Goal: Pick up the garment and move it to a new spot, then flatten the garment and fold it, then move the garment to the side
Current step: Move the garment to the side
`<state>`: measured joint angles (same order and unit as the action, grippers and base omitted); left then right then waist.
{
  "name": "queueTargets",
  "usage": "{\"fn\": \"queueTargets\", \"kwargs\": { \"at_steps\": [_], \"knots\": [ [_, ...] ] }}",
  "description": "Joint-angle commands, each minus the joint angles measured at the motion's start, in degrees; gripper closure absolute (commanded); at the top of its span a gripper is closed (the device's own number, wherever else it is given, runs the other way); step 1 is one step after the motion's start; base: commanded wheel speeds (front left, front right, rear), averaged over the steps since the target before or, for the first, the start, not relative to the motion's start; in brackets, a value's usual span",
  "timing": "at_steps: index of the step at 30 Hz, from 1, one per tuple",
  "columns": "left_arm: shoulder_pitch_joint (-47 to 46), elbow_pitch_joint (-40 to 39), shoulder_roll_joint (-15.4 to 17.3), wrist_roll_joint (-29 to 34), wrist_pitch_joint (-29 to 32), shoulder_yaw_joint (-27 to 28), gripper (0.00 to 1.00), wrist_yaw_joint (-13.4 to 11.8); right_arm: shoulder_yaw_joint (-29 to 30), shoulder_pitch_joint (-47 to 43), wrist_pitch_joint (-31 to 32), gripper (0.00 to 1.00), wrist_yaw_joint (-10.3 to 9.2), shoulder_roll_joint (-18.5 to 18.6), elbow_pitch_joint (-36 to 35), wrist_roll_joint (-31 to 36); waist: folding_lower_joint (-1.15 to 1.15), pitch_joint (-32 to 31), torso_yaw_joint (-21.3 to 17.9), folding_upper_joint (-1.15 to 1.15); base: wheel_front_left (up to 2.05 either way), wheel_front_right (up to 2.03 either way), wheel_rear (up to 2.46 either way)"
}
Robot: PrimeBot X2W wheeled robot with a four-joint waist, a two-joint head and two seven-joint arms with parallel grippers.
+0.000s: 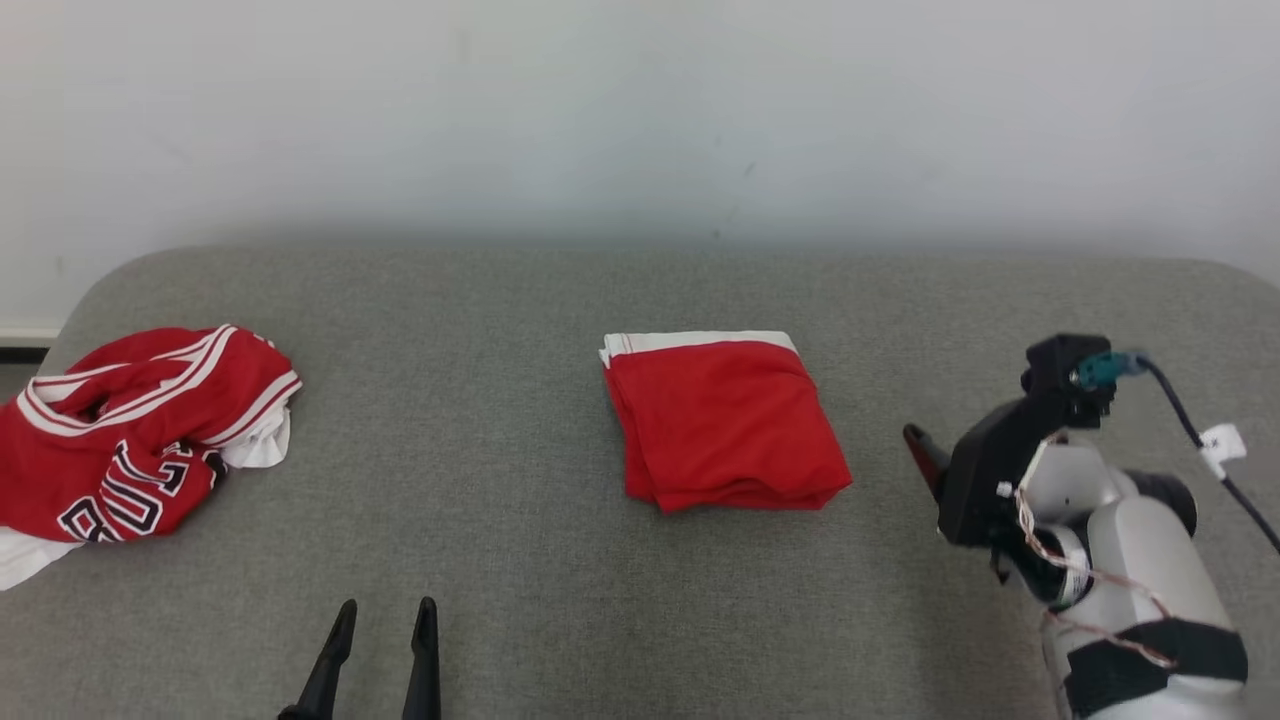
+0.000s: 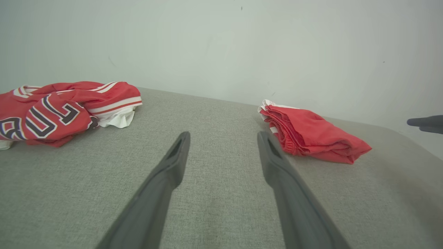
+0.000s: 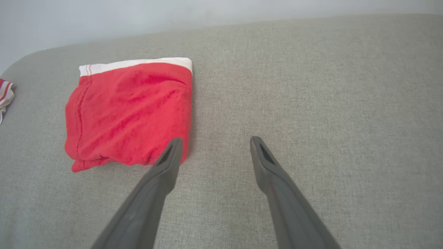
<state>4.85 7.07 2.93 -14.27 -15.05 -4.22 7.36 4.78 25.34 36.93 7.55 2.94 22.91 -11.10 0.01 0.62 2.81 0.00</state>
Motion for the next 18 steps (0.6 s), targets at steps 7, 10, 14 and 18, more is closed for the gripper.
{"fn": "queueTargets", "kwargs": {
  "at_steps": [7,10,14,18],
  "knots": [
    [-3.8,0.2,-0.1,-1.4,-0.2,-2.4,0.0,0.1,5.7,12.4,6.5,0.0,-0.14,0.0,8.5,6.3,-0.01,7.0,7.1,0.0,0.0,0.0,0.0],
    [-5.3,0.0,0.0,-1.5,-0.2,-3.8,0.0,0.1,8.3,15.9,7.8,0.0,-0.14,-0.1,12.2,10.2,-0.01,9.0,9.2,0.0,0.0,0.0,0.0],
    [-6.7,-0.2,-0.1,-2.0,-0.2,-5.2,0.0,0.1,11.2,19.1,7.9,0.0,-0.14,0.0,16.0,13.8,-0.01,10.8,11.5,0.0,0.0,0.0,0.0],
    [-7.7,-0.2,-0.1,-2.3,-0.2,-6.0,0.0,0.1,13.2,21.0,6.8,0.0,-0.14,0.0,19.4,14.4,-0.01,12.2,12.9,0.0,0.0,0.0,0.0]
  ]
}}
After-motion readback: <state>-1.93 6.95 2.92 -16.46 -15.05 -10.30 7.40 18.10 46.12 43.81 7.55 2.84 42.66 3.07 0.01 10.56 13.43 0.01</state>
